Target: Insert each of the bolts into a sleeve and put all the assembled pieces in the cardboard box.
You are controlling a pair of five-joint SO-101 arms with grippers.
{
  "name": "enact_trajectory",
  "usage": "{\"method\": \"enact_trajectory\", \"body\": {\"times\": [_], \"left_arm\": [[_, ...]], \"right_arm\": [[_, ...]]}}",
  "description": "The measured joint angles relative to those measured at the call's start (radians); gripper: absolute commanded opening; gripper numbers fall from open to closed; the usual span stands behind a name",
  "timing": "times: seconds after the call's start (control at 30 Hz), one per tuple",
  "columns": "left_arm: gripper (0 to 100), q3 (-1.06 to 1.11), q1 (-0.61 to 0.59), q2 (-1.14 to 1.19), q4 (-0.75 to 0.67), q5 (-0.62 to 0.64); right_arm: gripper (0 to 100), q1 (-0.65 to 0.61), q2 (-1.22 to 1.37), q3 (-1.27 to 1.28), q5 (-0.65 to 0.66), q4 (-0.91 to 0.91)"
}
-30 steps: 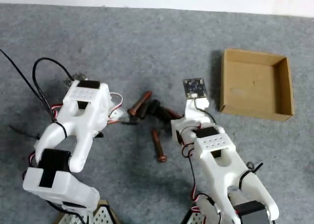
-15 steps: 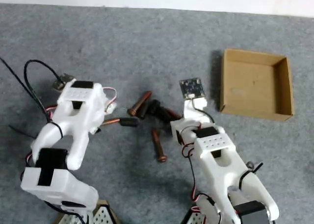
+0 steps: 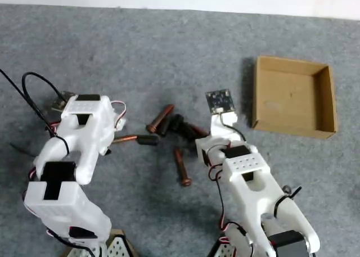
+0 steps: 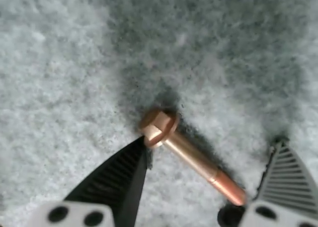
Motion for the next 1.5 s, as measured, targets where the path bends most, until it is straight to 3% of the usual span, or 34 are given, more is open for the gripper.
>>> {"method": "enact_trajectory", "body": {"times": [0.2, 0.43, 0.73, 0.97, 1.2, 1.5], "left_arm": [[30, -0.037, -0.014, 0.046, 0.002, 0.005], [0, -0.072, -0.037, 0.043, -0.008, 0.005], [0, -0.097, -0.051, 0.051, -0.014, 0.002], [0, -0.080, -0.046, 0.012, -0.014, -0.146], [0, 0.141, -0.023, -0.279, -0.058, -0.212], [0, 0.638, 0.071, -0.944, -0.347, -0.216]], "right_arm": [[0.9, 0.000, 0.000, 0.000, 0.000, 0.000], [1.0, 0.000, 0.000, 0.000, 0.000, 0.000], [0.5, 0.000, 0.000, 0.000, 0.002, 0.000], [0.5, 0.000, -0.012, 0.006, 0.075, -0.009], [0.5, -0.078, -0.207, 0.198, 0.109, -0.183], [0.5, -0.141, -0.727, 0.529, 0.133, -0.288]]}}
